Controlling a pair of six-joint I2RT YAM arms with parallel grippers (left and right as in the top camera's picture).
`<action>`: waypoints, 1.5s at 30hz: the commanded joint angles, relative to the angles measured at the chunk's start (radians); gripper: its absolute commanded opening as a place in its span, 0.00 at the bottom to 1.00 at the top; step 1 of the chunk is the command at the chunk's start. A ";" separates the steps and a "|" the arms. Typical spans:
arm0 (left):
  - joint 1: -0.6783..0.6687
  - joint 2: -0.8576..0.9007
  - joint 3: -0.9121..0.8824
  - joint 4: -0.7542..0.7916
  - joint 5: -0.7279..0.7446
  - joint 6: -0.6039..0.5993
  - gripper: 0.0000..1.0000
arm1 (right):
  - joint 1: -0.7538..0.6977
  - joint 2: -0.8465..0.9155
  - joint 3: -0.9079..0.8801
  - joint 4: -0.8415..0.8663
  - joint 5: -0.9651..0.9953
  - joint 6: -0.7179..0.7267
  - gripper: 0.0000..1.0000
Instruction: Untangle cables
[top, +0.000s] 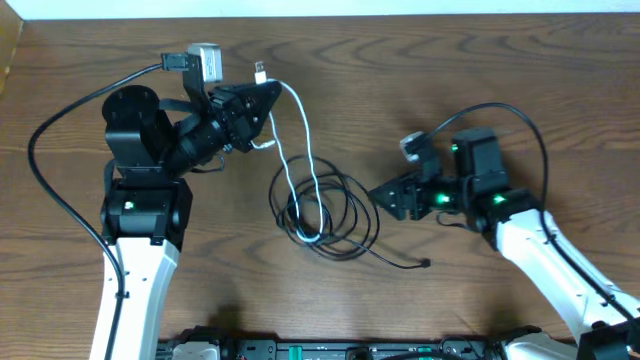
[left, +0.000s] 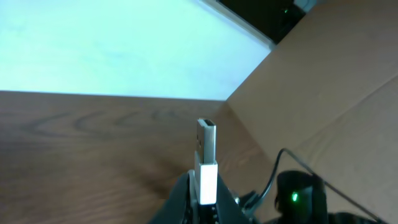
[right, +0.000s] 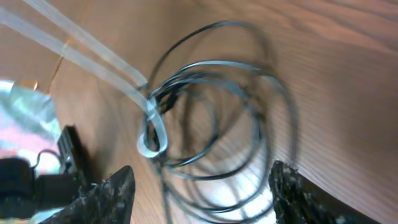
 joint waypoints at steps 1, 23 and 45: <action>-0.003 -0.003 0.010 0.029 0.008 -0.073 0.08 | 0.059 0.002 0.000 0.039 -0.020 0.047 0.62; -0.199 0.000 0.010 0.130 -0.071 -0.154 0.08 | 0.200 0.295 0.000 0.596 0.076 0.149 0.63; -0.224 0.007 0.010 0.092 -0.119 -0.112 0.29 | 0.235 0.394 0.001 0.875 0.005 0.357 0.01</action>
